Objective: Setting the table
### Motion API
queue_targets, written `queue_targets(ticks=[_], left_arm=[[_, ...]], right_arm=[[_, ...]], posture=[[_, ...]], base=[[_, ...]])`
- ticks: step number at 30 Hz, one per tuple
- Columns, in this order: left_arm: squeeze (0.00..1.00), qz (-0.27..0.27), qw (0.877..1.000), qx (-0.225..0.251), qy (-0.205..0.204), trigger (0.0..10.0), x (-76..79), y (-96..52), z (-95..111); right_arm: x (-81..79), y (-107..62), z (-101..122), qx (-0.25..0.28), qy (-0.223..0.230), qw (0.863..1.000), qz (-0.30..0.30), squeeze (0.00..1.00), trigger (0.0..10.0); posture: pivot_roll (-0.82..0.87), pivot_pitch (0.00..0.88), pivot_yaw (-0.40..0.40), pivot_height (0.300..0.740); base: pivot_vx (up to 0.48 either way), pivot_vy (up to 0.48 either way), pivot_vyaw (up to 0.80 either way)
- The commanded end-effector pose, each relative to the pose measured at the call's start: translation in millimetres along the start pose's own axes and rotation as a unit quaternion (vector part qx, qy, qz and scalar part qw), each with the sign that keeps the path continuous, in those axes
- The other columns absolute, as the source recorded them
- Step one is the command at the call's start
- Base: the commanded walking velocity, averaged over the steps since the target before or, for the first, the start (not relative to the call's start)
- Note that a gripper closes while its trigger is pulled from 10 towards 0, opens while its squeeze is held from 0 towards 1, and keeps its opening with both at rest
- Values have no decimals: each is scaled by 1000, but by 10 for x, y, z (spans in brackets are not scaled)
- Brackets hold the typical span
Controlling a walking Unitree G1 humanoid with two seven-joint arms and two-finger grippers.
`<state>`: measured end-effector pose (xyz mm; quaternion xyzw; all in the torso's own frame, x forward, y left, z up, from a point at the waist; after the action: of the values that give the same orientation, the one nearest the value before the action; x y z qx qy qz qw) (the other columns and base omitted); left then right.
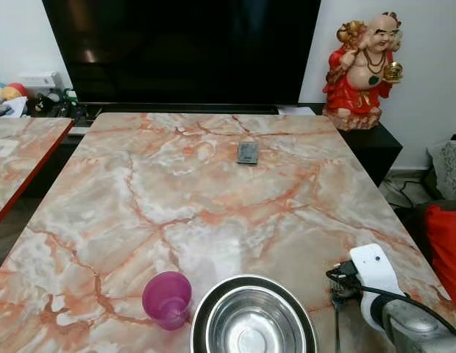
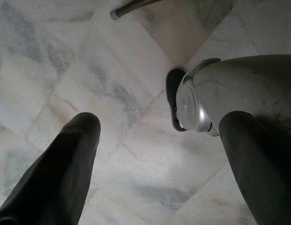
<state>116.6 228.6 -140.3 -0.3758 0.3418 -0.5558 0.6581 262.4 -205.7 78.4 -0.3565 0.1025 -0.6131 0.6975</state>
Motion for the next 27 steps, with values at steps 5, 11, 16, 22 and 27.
queue_targets(ticks=[5, 11, 16, 22, 27], left_arm=[[0, -17, 1000, -16, 0, 10000, 111, -2, -84], [0, -17, 1000, -16, 1, 10000, 110, -1, -81], [0, -19, 1000, -17, 3, 10000, 114, -1, -81], [0, -20, 1000, -16, 3, 10000, 115, 0, -77], [0, -20, 1000, -16, 3, 10000, 115, 0, -78]], right_arm=[[-14, 20, 6, -1, 1, 1000, 3, 0, 10000], [205, -18, -135, -22, 7, 999, -47, 0, 10000], [170, -74, -210, -33, -6, 999, -27, 0, 10000], [78, -92, -199, -31, -18, 999, 7, 0, 10000], [-3, -105, -174, -26, -22, 999, 31, 0, 10000]], posture=[[-96, 29, -69, 740], [-105, 32, -67, 740], [-110, 32, -67, 740], [-112, 32, -68, 740], [-112, 32, -68, 740]], base=[[0, 0, 0], [0, 0, 0], [0, 0, 0], [0, 0, 0], [0, 0, 0]])
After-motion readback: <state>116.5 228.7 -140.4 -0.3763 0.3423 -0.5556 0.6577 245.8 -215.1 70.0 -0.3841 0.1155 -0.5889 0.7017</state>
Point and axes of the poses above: a point about 5 cm out from each wrist's last joint towards the gripper, its own y axis pointing out of the wrist towards the gripper, its own z axis along the axis of the wrist's last joint, x = y × z, the point moved 4 cm from there along y, pointing out of the wrist towards the gripper, and after that the axes turned 8 degrees about -y, right-handed, at the moved point
